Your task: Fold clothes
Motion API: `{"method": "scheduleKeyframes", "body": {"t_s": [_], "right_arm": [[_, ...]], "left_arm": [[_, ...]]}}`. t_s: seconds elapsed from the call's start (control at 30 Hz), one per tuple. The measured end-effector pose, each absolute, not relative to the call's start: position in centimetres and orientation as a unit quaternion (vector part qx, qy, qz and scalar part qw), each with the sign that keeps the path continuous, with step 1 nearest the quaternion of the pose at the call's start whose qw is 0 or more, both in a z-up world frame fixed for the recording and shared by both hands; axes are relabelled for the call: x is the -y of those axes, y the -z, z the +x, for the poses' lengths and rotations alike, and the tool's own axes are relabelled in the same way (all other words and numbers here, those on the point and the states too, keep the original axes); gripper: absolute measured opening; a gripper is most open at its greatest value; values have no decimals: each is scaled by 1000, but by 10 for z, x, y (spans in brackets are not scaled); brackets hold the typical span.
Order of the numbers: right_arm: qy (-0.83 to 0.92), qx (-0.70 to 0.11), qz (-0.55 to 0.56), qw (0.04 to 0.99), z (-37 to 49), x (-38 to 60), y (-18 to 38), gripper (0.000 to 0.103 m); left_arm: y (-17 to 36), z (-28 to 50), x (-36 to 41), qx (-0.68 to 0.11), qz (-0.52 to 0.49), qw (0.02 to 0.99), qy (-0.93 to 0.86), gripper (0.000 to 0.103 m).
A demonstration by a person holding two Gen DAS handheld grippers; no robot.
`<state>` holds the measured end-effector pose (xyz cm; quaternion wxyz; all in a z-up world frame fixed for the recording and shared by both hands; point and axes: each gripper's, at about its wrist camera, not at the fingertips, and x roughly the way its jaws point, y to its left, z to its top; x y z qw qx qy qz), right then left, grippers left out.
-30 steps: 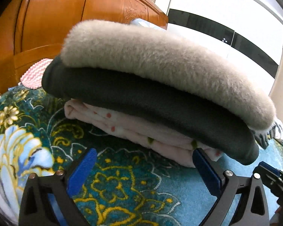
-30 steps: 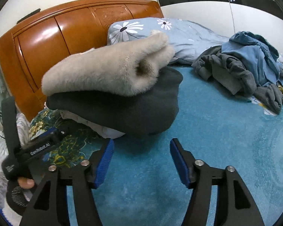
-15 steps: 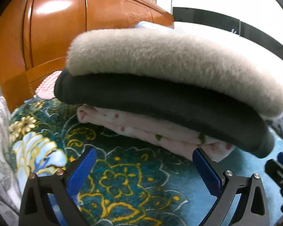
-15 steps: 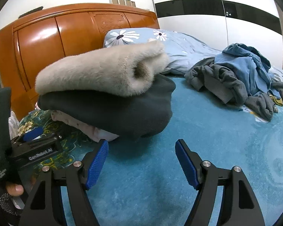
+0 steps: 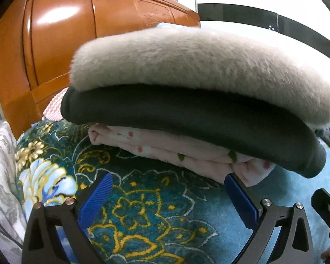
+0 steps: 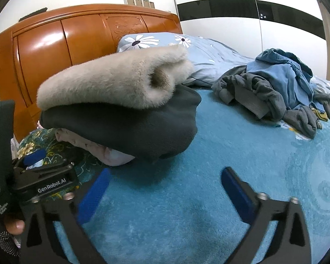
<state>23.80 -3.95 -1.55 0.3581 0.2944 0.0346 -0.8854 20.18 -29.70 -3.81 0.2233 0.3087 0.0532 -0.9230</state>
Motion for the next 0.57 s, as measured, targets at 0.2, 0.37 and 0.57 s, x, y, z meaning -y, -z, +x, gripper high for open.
{"method": "scheduleKeyframes", "body": {"t_s": [0.2,0.37,0.57], "right_arm": [[887,-30,298,352,236,38,17,103],[891,-29,291,348,238,37,16,103],[893,-36,281,349,243,38,14,103]], "left_arm": [[38,201,293,-40,311,235,920,103],[39,201,294,-40,310,238,920,103],[38,203,294,-37,303,240,921,103]]}}
